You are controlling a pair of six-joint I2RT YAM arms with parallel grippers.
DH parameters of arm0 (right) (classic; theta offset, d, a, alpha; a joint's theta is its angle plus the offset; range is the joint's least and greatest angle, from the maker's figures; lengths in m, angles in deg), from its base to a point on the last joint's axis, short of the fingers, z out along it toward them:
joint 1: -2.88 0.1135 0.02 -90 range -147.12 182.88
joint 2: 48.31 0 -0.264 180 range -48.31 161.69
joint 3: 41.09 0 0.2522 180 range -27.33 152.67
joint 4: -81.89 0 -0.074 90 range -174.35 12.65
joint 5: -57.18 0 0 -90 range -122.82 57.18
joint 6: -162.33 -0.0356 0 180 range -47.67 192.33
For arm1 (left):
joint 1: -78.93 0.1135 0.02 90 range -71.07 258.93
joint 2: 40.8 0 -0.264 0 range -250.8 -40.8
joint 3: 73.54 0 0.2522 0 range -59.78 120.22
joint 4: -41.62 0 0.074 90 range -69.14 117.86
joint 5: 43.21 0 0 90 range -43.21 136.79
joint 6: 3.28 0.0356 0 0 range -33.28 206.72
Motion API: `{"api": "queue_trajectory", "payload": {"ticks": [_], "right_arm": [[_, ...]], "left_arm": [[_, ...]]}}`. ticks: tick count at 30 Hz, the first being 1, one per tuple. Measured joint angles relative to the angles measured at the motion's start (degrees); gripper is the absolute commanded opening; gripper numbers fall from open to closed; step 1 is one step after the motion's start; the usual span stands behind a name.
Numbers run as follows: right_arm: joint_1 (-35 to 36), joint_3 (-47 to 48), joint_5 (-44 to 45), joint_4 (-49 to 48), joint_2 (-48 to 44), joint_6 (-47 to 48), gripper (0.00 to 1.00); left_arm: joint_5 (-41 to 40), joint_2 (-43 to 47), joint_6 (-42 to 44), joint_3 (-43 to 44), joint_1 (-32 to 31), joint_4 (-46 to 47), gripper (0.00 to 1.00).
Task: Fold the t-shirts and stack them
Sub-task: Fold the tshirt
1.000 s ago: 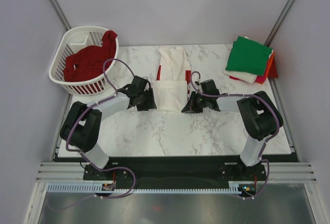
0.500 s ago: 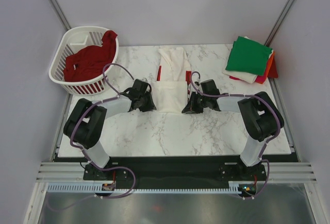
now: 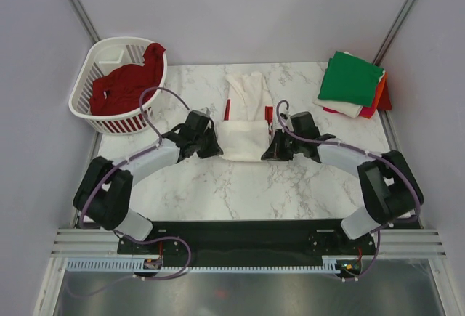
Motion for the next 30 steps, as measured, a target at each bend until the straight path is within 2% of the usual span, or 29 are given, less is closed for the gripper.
{"api": "queue_trajectory", "payload": {"ticks": [5, 10, 15, 21, 30], "right_arm": [[0.4, -5.6, 0.9, 7.0, -15.9, 1.4, 0.0], [1.4, -9.1, 1.8, 18.3, -32.5, 2.1, 0.0], [1.5, -7.4, 2.7, 28.7, -44.2, 2.1, 0.0], [1.7, 1.9, 5.0, 34.7, -41.7, 3.1, 0.0], [1.7, 15.8, 12.4, 37.4, -26.5, 7.8, 0.0]], "left_arm": [[-1.6, 11.1, -2.9, 0.1, -8.9, -7.1, 0.02], [-2.6, 19.6, -7.4, 0.6, -18.2, -15.9, 0.02], [-2.7, 25.1, -12.2, 1.7, -21.3, -22.7, 0.02], [-4.7, 24.3, -13.1, 9.8, -21.6, -28.6, 0.03], [-7.5, 13.2, -10.0, 24.9, -18.3, -34.7, 0.03]]}}
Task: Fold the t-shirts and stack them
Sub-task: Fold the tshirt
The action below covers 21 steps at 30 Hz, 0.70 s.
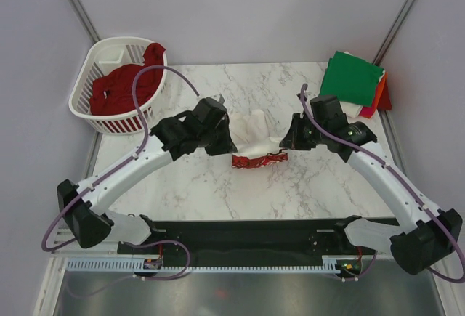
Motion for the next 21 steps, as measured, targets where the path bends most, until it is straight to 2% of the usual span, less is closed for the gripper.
{"api": "queue_trajectory", "payload": {"ticks": [11, 17, 18, 19, 21], "right_arm": [[-1.2, 11.2, 3.3, -1.3, 15.8, 2.8, 0.0], [-5.0, 21.2, 2.4, -3.5, 30.2, 3.3, 0.0], [-5.8, 23.5, 2.0, -3.9, 33.4, 3.2, 0.04], [-6.4, 25.5, 1.8, -5.0, 36.6, 3.2, 0.22], [-7.2, 30.6, 1.1, -6.6, 44.0, 2.8, 0.44]], "left_arm": [[3.4, -14.6, 6.4, 10.9, 11.9, -1.2, 0.03], [5.6, -26.0, 9.7, 19.1, 17.3, -1.1, 0.04], [6.3, -28.9, 10.2, 21.1, 18.4, -1.2, 0.04], [6.6, -30.9, 10.5, 22.7, 19.0, -1.0, 0.04], [8.1, -37.9, 11.7, 27.9, 21.1, -1.2, 0.04]]}}
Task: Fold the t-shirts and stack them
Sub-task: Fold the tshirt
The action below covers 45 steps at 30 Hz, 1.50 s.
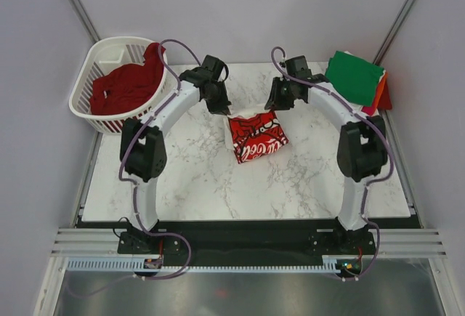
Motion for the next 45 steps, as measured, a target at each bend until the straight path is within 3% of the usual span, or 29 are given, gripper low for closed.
{"api": "queue_trajectory", "payload": {"ticks": [1, 2, 4, 7, 11, 18, 21, 23, 30, 34, 40, 42, 45], "right_arm": [[-0.4, 2.8, -0.3, -0.9, 4.3, -0.2, 0.65], [-0.8, 6.0, -0.9, -1.4, 8.6, -0.5, 0.74], [-1.7, 13.1, -2.3, -1.8, 16.9, -0.4, 0.82], [-3.1, 22.1, -4.3, -1.5, 25.2, -0.5, 0.85], [-4.4, 21.0, -4.0, -1.6, 23.3, -0.2, 0.86], [-4.6, -3.8, -2.7, -7.7, -5.4, 0.4, 0.82], [-4.6, -12.9, -6.5, -13.2, -16.3, -0.6, 0.88], [-4.5, -15.4, -9.3, -15.8, -18.6, -1.2, 0.96], [-5.5, -21.0, -21.2, -30.1, -8.7, -4.3, 0.98], [-7.8, -30.3, -29.5, -46.4, -1.7, -13.8, 0.98], [-8.8, -35.8, -36.1, -67.7, 5.7, -27.1, 0.98], [-8.7, -35.9, -37.7, -74.9, 6.6, -31.3, 0.98], [-8.5, -35.9, -39.5, -85.3, 7.9, -37.4, 0.98]], "left_arm": [[0.3, -3.8, 0.5, 2.9, 1.0, 0.1, 0.04], [0.9, -7.1, 0.9, 5.4, 1.9, 0.0, 0.04], [2.1, -15.1, 1.4, 11.1, 4.1, -0.6, 0.06], [4.5, -24.2, 1.5, 16.9, 7.4, -1.4, 0.06], [8.5, -26.7, 1.1, 20.1, 11.6, -2.8, 0.06], [8.5, -26.8, 1.3, 20.6, 13.8, -3.2, 0.07], [8.4, -26.8, 1.6, 20.6, 13.3, -3.4, 0.07], [8.4, -26.8, 1.8, 20.6, 13.1, -3.5, 0.07], [8.5, -27.3, 2.8, 21.2, 12.9, -3.8, 0.07], [8.6, -28.0, 3.0, 21.7, 12.9, -3.8, 0.07], [8.6, -28.0, 3.3, 21.7, 12.9, -3.8, 0.08], [8.6, -28.0, 3.4, 21.7, 12.9, -3.8, 0.12], [7.5, -27.9, 4.2, 21.7, 12.9, -3.8, 0.38]]}}
